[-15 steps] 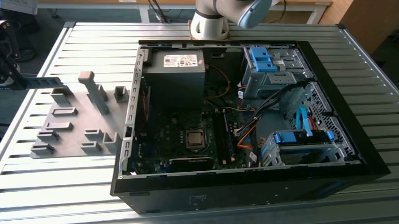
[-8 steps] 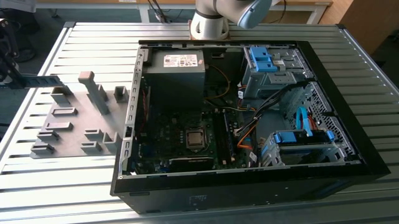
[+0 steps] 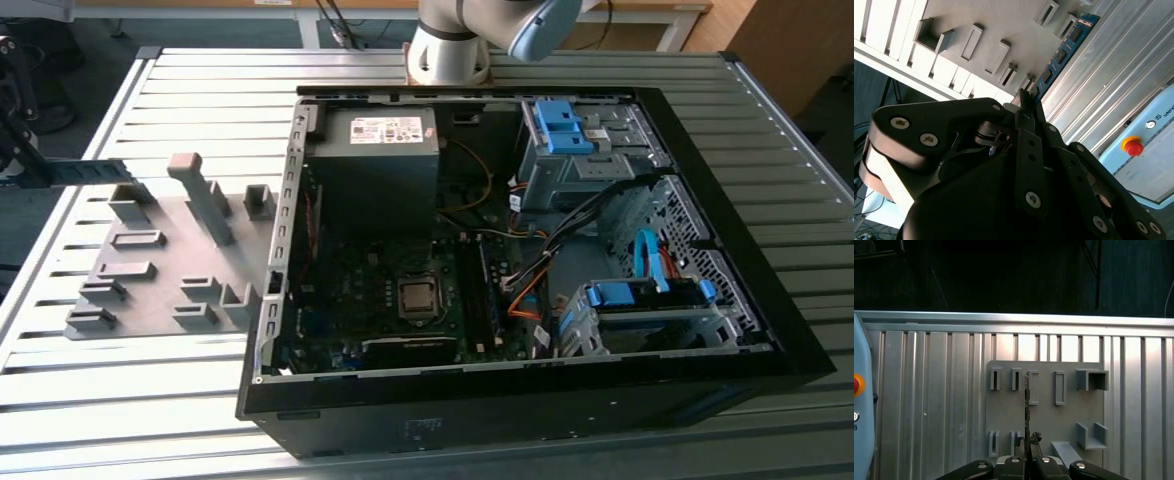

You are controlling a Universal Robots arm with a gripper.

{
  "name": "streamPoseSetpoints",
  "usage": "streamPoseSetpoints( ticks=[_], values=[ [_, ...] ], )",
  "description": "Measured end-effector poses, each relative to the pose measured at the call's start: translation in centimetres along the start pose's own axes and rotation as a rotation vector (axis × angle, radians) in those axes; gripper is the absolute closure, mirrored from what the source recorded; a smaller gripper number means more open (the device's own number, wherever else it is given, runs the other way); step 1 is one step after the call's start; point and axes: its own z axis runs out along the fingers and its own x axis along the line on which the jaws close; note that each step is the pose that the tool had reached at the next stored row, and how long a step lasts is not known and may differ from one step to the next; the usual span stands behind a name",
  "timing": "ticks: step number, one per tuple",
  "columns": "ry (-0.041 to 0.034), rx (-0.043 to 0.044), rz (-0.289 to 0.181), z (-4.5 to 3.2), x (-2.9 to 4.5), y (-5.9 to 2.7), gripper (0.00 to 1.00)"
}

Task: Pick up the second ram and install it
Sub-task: 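Pick up the second ram and move it above second insertion slot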

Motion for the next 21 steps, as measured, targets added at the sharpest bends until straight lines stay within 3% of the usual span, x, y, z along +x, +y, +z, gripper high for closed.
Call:
streamPoseSetpoints(
  ticks=[21],
  values=[
    [0.0000, 0.0000, 0.000, -0.69, -0.02, 0.02, 0.86]
  ],
)
